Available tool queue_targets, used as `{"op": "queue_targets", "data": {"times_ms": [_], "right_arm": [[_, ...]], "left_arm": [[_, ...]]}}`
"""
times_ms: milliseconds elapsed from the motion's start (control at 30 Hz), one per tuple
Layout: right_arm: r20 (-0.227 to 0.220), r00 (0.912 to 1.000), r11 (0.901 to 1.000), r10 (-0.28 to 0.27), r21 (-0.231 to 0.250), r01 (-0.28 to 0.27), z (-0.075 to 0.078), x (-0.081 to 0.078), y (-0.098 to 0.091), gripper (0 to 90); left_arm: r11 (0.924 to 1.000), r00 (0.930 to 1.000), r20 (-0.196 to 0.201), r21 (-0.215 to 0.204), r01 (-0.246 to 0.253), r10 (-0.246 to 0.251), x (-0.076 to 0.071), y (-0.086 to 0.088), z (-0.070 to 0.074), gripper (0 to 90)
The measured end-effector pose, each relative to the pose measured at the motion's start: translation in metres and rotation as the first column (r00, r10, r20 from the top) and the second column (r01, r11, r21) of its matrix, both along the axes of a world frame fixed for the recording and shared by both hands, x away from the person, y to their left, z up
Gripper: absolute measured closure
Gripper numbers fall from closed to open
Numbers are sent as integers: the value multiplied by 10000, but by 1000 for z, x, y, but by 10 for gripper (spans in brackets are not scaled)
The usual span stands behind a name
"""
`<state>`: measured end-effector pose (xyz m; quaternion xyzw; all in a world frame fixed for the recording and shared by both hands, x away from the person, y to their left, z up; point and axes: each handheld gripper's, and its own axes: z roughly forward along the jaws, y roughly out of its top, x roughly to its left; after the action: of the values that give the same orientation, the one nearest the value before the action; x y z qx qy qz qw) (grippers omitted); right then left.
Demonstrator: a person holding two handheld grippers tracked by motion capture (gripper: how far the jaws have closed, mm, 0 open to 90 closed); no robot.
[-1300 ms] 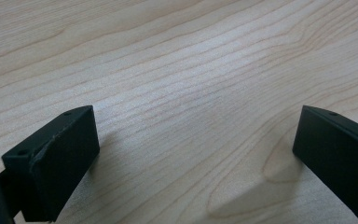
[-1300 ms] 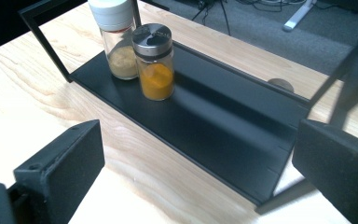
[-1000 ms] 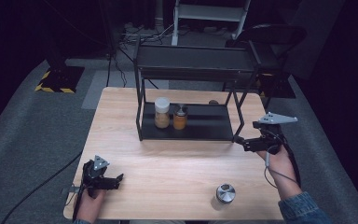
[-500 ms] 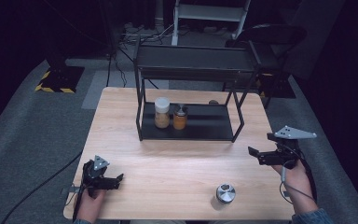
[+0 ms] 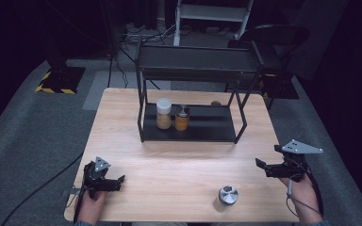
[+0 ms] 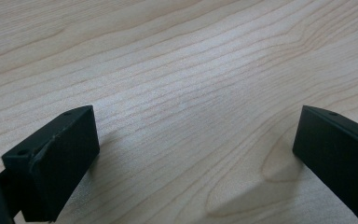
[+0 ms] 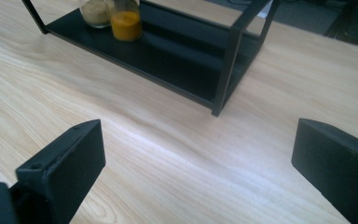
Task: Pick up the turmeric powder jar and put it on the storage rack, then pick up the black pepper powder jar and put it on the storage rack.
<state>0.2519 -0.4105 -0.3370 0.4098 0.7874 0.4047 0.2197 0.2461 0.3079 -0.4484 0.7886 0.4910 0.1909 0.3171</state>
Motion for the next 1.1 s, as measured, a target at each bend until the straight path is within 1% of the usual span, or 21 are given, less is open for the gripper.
{"op": "queue_targets", "data": {"times_ms": [200, 400, 633, 833, 967, 1100], "right_arm": [[-196, 9998, 9998, -89, 168, 92, -20, -3, -3, 24], [-516, 9986, 9993, -141, 337, 159, -44, -4, -5, 25], [-863, 9959, 9989, -259, 374, 293, -71, -7, -7, 26], [-1129, 9926, 9989, -447, 71, 458, -85, -11, -6, 26], [-1380, 9893, 9988, -480, -81, 474, -95, -13, -5, 26], [-1392, 9896, 9992, -369, -201, 344, -102, -19, -4, 26]], "left_arm": [[10000, 10000, -2, 0, 2, -2, 0, 0, 0, 2], [10000, 10000, 13, 1, -10, 10, 0, 0, 0, 2], [10000, 10000, 10, 10, -11, 11, 0, 0, 0, 2], [10000, 10000, 11, -24, -48, 48, 0, -1, 0, 2], [10000, 10000, 7, -16, -43, 43, 0, -1, 0, 2], [10000, 10000, 18, -34, -67, 68, 0, -1, -1, 2]]}}
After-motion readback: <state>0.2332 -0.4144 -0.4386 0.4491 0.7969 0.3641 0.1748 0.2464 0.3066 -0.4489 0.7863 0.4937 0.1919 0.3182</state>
